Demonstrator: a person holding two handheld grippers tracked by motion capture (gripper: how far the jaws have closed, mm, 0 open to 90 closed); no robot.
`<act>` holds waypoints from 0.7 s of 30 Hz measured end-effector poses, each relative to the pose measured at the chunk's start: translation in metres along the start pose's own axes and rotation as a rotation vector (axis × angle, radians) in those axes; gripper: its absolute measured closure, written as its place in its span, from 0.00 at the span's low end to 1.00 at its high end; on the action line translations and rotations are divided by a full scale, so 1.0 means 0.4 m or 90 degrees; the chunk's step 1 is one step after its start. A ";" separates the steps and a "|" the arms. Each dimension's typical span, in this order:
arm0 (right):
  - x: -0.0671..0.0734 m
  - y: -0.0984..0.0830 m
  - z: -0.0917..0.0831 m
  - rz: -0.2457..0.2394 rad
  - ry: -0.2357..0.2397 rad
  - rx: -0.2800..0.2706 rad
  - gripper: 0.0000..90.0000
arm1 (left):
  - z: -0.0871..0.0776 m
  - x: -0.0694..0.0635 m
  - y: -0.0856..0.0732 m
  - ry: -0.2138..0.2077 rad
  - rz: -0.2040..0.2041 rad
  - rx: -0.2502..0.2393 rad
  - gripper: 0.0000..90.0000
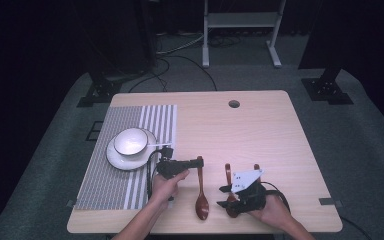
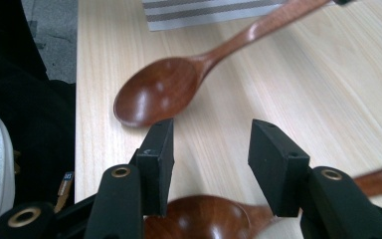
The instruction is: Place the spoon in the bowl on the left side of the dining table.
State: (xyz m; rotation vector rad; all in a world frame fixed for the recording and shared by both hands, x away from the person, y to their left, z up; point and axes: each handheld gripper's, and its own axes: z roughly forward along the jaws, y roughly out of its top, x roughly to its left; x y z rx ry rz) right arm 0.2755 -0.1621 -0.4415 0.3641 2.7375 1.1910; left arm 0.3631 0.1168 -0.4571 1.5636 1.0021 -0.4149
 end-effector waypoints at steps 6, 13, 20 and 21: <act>-0.009 -0.019 -0.024 0.017 -0.013 -0.003 0.56 | -0.017 -0.007 0.025 0.016 0.018 -0.002 0.93; -0.016 -0.029 -0.041 0.029 -0.027 -0.007 0.55 | -0.043 -0.019 0.055 0.043 0.036 -0.010 0.93; -0.018 -0.032 -0.048 0.034 -0.033 -0.008 0.53 | -0.072 -0.037 0.090 0.071 0.062 -0.014 0.93; -0.018 -0.032 -0.048 0.034 -0.033 -0.008 0.53 | -0.076 -0.039 0.096 0.075 0.067 -0.013 0.93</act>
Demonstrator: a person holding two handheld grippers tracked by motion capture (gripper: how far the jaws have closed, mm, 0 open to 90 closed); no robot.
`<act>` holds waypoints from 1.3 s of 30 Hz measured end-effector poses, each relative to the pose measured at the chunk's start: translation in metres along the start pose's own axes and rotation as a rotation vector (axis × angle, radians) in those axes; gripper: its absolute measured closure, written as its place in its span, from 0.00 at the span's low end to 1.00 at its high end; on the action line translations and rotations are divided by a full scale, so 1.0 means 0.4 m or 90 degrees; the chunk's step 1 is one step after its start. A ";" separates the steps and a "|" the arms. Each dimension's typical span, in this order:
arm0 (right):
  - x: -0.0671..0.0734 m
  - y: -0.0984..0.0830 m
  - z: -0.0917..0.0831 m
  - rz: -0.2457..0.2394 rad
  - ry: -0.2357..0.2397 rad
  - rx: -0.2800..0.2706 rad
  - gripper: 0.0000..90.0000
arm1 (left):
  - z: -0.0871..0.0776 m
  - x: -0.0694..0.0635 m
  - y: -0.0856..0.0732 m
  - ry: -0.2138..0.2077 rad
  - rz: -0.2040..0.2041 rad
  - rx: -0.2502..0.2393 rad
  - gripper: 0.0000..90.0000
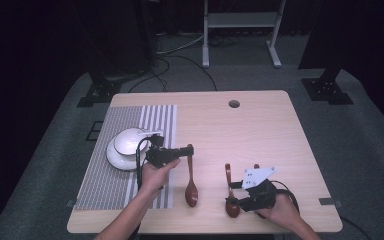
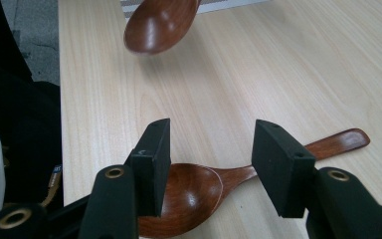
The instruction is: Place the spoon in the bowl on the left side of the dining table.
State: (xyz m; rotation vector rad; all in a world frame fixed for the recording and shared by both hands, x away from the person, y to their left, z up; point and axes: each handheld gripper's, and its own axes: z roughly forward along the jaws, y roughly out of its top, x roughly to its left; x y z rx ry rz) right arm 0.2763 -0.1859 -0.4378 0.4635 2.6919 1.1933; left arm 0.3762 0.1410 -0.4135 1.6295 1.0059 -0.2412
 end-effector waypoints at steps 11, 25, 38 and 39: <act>-0.010 -0.004 -0.016 0.018 -0.007 -0.008 0.49 | -0.052 -0.002 0.066 0.050 0.030 -0.007 0.93; -0.017 -0.003 -0.032 0.025 -0.014 -0.019 0.48 | -0.114 0.018 0.137 0.109 0.043 -0.017 0.93; -0.017 -0.002 -0.035 0.024 -0.016 -0.025 0.47 | -0.188 0.054 0.205 0.164 0.033 -0.036 0.93; -0.017 -0.002 -0.035 0.024 -0.016 -0.025 0.47 | -0.192 0.057 0.209 0.167 0.033 -0.034 0.93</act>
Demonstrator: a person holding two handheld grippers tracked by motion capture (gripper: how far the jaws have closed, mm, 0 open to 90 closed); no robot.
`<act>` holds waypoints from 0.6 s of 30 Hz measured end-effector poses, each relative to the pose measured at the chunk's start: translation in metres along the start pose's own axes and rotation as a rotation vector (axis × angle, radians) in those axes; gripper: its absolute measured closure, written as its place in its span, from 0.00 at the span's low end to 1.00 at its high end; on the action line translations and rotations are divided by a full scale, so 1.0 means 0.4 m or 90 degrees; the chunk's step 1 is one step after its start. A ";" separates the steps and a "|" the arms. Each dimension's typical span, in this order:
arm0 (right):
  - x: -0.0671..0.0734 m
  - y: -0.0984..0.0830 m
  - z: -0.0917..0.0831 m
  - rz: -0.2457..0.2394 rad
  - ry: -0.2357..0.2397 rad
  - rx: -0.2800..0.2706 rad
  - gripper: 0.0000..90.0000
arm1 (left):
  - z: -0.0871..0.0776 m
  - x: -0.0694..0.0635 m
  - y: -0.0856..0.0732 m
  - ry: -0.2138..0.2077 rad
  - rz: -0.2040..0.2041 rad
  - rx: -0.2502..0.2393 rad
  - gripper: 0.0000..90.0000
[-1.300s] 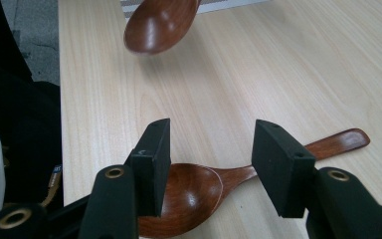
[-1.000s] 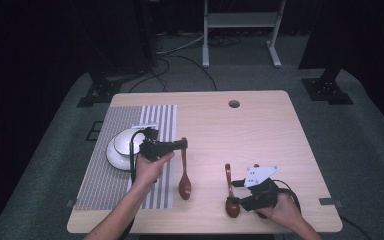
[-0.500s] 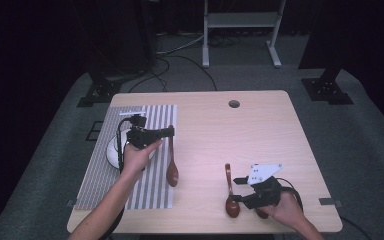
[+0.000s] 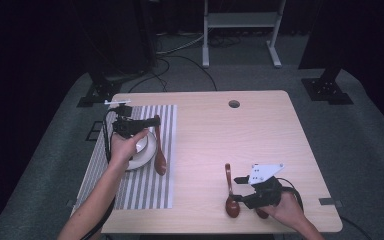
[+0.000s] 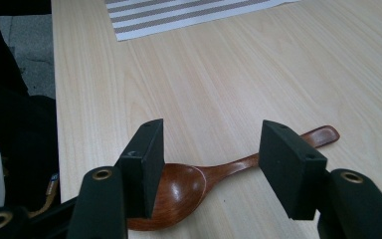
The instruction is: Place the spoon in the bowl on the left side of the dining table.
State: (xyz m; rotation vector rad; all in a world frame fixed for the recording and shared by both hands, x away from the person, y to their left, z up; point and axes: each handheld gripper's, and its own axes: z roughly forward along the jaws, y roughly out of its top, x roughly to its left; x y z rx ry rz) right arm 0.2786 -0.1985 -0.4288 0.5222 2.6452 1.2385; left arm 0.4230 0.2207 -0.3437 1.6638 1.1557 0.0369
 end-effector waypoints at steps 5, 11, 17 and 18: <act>0.000 0.000 0.002 -0.001 0.002 0.001 0.47 | -0.013 0.016 0.016 0.018 -0.001 -0.003 0.93; 0.001 0.002 0.002 -0.001 0.004 0.003 0.47 | -0.030 0.041 0.034 0.029 -0.015 -0.020 0.93; -0.003 0.004 0.000 -0.001 0.002 -0.002 0.47 | -0.036 0.072 0.054 0.054 -0.022 -0.022 0.93; -0.003 0.004 0.000 -0.001 0.001 -0.002 0.47 | -0.038 0.079 0.058 0.060 -0.024 -0.022 0.93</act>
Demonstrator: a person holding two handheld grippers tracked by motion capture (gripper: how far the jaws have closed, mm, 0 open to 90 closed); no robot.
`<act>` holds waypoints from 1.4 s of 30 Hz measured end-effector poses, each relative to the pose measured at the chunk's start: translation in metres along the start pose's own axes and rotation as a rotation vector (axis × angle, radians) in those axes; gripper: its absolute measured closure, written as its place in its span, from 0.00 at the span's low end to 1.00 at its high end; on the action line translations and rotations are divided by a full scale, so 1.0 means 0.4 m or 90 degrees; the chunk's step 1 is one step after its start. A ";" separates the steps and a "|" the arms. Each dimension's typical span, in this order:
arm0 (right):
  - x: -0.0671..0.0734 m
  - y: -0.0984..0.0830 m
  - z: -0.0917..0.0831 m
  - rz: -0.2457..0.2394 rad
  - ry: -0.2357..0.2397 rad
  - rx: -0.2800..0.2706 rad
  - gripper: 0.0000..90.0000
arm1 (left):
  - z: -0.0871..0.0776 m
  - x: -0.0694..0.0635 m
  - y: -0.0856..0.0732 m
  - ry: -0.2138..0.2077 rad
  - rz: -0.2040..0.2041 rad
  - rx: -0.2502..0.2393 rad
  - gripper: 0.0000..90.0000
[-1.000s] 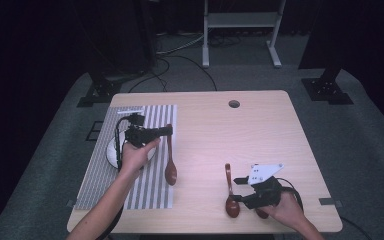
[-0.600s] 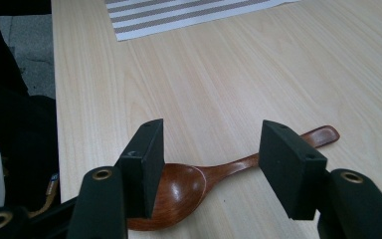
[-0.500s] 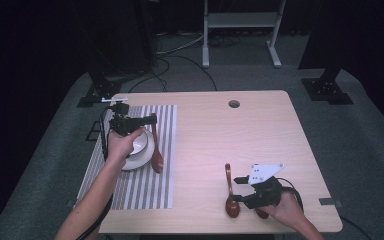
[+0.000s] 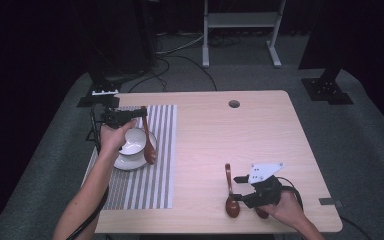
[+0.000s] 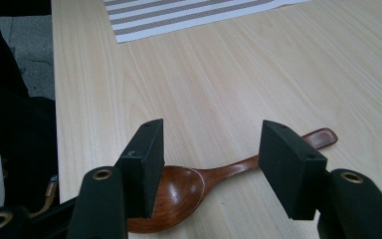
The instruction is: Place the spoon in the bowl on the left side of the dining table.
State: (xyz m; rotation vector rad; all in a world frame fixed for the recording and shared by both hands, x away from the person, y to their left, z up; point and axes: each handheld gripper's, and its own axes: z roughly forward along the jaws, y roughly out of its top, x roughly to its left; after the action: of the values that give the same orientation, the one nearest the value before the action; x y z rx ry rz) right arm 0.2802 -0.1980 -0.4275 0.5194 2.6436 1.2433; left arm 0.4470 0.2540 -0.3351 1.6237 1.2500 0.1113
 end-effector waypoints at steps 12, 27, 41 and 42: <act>-0.002 -0.008 -0.011 0.009 -0.002 -0.005 0.47 | -0.041 0.053 0.025 0.036 -0.034 -0.034 0.93; -0.004 -0.007 -0.012 0.010 0.000 -0.003 0.47 | -0.077 0.095 0.042 0.061 -0.072 -0.068 0.93; -0.005 -0.018 -0.015 0.019 0.003 -0.009 0.47 | -0.083 0.128 0.045 0.089 -0.094 -0.094 0.93; -0.005 -0.017 -0.016 0.019 0.002 -0.009 0.47 | -0.083 0.130 0.044 0.090 -0.095 -0.094 0.93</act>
State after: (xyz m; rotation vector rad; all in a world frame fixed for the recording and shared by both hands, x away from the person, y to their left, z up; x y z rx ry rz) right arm 0.2785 -0.2074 -0.4287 0.5578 2.6370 1.2724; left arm 0.4622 0.3162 -0.3314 1.4105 1.4319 0.2235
